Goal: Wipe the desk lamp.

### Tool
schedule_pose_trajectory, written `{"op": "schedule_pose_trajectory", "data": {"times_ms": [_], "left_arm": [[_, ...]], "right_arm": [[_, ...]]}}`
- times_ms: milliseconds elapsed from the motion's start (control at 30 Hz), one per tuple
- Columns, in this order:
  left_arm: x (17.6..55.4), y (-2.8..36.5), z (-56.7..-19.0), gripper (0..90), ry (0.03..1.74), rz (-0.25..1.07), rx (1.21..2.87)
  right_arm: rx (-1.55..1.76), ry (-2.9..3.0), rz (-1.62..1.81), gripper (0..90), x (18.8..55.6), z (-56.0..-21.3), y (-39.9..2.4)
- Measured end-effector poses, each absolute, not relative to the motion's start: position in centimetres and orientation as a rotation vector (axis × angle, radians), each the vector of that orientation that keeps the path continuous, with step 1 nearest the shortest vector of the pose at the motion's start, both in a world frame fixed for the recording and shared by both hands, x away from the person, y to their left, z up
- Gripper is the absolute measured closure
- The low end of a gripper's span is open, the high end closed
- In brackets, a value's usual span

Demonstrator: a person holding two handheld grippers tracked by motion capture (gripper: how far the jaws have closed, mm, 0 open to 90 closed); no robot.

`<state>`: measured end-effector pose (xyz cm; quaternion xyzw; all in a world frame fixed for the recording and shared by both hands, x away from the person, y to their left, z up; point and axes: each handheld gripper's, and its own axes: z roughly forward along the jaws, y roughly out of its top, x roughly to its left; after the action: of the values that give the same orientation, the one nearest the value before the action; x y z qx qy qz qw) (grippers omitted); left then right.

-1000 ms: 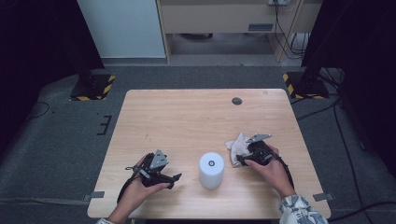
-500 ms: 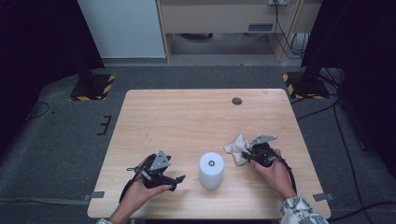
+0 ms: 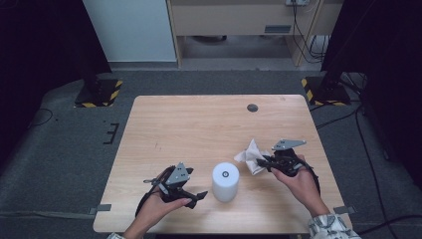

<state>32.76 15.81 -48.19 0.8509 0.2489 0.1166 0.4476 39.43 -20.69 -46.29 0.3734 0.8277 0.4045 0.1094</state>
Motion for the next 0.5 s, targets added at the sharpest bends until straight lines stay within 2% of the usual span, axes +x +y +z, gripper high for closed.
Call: {"op": "schedule_pose_trajectory", "data": {"times_ms": [267, 500], "left_arm": [[32.7, 14.9, -47.9, 4.7, 0.582, 0.254, 2.095], [33.8, 14.2, -47.7, 4.7, 0.595, 0.209, 2.055]], "right_arm": [[1.031, 2.487, 1.19, 76.3, 38.7, -43.5, -19.3], [0.861, 2.588, 1.143, 76.3, 38.0, -39.2, -16.6]]}}
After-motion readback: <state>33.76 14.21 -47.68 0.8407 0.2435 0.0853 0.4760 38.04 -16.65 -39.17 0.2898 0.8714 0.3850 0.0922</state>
